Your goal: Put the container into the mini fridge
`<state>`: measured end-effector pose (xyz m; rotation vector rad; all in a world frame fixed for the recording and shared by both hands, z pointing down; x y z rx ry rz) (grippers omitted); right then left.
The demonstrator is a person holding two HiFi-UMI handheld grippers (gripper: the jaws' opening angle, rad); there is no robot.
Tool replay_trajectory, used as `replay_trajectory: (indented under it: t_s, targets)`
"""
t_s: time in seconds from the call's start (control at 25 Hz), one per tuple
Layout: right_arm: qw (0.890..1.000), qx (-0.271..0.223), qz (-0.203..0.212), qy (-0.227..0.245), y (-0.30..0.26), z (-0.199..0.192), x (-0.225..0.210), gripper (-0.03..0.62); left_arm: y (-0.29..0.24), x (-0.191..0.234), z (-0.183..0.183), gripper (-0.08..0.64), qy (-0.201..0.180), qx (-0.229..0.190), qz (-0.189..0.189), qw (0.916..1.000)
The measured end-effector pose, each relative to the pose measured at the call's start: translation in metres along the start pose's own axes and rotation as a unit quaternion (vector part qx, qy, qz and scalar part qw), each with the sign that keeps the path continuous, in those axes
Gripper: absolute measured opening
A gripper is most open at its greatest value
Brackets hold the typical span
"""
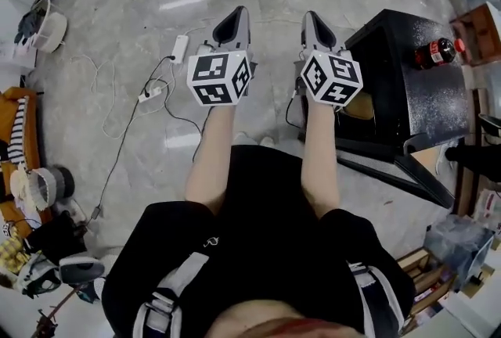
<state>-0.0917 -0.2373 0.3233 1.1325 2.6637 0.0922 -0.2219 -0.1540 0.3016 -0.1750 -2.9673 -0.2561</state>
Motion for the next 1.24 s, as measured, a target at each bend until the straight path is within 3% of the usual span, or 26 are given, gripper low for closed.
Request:
replay_trajectory:
  t_s: [0.2,0.4,1.24]
  targets:
    - [0.997,-0.035,0.063,0.005,-0.015,0.041,0.037,0.012,0.007,0.004,0.043,0.006,-0.017,-0.045,0.009,0.9988]
    - [0.996,-0.049,0.080,-0.001,-0.013,0.052,0.059,0.011,0.017,0.004,0.059,0.006,-0.032,-0.054,0.003,0.9980]
    - [0.995,-0.056,0.079,0.027,-0.012,0.060,0.057,0.012,0.008,-0.002,0.053,0.006,-0.026,-0.051,-0.009,0.9983]
Point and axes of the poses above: the fingertips, and each gripper's own axes: y backward along the fingers, x to its left, z out of its top, the point moved 1 cm from there along y, backward along the fingers, and after that the axes turned 13 degrees about -x, right-handed, at the moved point
